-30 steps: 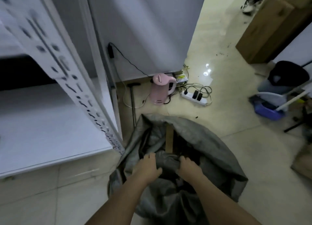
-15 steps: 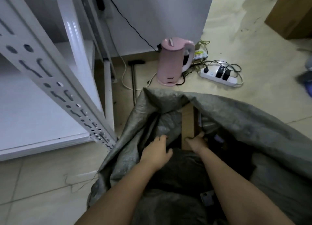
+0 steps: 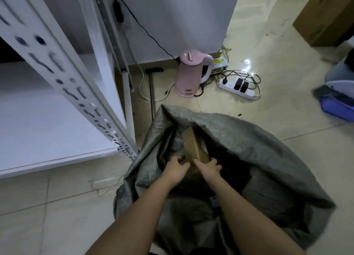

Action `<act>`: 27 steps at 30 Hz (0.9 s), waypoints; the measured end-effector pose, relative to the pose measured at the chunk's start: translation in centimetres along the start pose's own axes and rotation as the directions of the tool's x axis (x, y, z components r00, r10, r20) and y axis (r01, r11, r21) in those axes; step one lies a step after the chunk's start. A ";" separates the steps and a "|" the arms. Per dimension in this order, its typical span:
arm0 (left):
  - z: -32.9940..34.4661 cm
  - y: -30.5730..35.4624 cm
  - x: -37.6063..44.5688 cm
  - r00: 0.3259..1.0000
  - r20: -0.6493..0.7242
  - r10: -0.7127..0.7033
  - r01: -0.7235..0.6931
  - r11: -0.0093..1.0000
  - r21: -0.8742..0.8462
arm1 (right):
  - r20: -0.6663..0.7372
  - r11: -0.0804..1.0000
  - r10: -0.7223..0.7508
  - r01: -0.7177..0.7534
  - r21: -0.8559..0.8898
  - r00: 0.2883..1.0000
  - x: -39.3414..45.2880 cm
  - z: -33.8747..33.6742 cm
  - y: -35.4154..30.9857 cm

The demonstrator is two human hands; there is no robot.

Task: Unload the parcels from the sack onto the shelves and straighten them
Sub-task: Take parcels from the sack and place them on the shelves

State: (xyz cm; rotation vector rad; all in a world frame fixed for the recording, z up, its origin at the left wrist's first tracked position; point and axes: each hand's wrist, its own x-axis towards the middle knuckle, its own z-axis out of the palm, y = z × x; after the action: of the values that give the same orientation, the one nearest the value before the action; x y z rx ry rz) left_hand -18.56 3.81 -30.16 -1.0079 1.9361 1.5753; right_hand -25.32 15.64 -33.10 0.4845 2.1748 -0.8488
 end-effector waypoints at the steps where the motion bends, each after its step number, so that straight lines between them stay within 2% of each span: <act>1: -0.1 0.6 -1.7 0.999 0.011 -0.052 0.053 0.995 -0.084 | 0.031 1.000 0.007 -0.007 -0.023 0.999 -2.1 -0.5 -0.1; 4: -1.5 3.1 -8.6 0.975 0.045 -0.218 0.221 0.920 -0.323 | 0.099 0.993 0.006 0.006 -0.121 0.995 -10.0 -2.9 -1.1; 6: -2.4 4.6 -13.0 0.957 0.062 -0.285 0.281 0.846 -0.453 | 0.121 0.985 -0.029 0.049 -0.165 0.992 -15.0 -4.4 -1.6; 11: -6.3 8.8 -25.5 0.919 0.102 -0.381 0.378 0.777 -0.504 | 0.254 0.903 -0.221 0.296 -0.311 0.941 -27.5 -9.7 -4.7; 16: -10.7 11.4 -36.8 0.884 0.136 -0.447 0.432 0.670 -0.605 | 0.457 0.649 -0.371 0.578 -0.495 0.808 -38.4 -15.3 -8.6; 18: -12.4 12.1 -40.0 0.883 0.167 -0.438 0.424 0.593 -0.685 | 0.494 0.524 -0.463 0.677 -0.517 0.736 -42.2 -16.9 -10.6; 19: -13.4 12.6 -41.5 0.891 0.167 -0.423 0.398 0.548 -0.736 | 0.511 0.497 -0.501 0.715 -0.491 0.699 -44.0 -17.5 -11.6; 20: -14.3 13.1 -42.8 0.898 0.157 -0.411 0.370 0.513 -0.775 | 0.517 0.551 -0.514 0.725 -0.413 0.685 -45.6 -18.1 -12.7; 21: -15.4 13.5 -43.8 0.904 0.140 -0.404 0.345 0.494 -0.798 | 0.506 0.661 -0.505 0.691 -0.295 0.699 -46.7 -18.5 -13.8; 23: -17.7 14.2 -46.0 0.910 0.093 -0.404 0.296 0.477 -0.827 | 0.480 0.841 -0.464 0.540 -0.025 0.745 -49.0 -19.1 -16.3; 25: -20.2 14.9 -48.0 0.921 0.058 -0.385 0.240 0.443 -0.864 | 0.498 0.909 -0.406 0.395 0.135 0.766 -50.6 -19.2 -18.9; 27: -22.4 15.5 -49.7 0.929 0.056 -0.365 0.210 0.399 -0.893 | 0.539 0.932 -0.361 0.312 0.183 0.761 -51.8 -19.1 -20.7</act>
State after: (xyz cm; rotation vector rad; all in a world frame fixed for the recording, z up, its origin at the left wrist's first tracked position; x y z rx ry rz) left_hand 3.39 -3.71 21.56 -1.7848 0.7364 2.3700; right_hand -12.64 10.39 24.30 -0.1379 1.6846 -1.1151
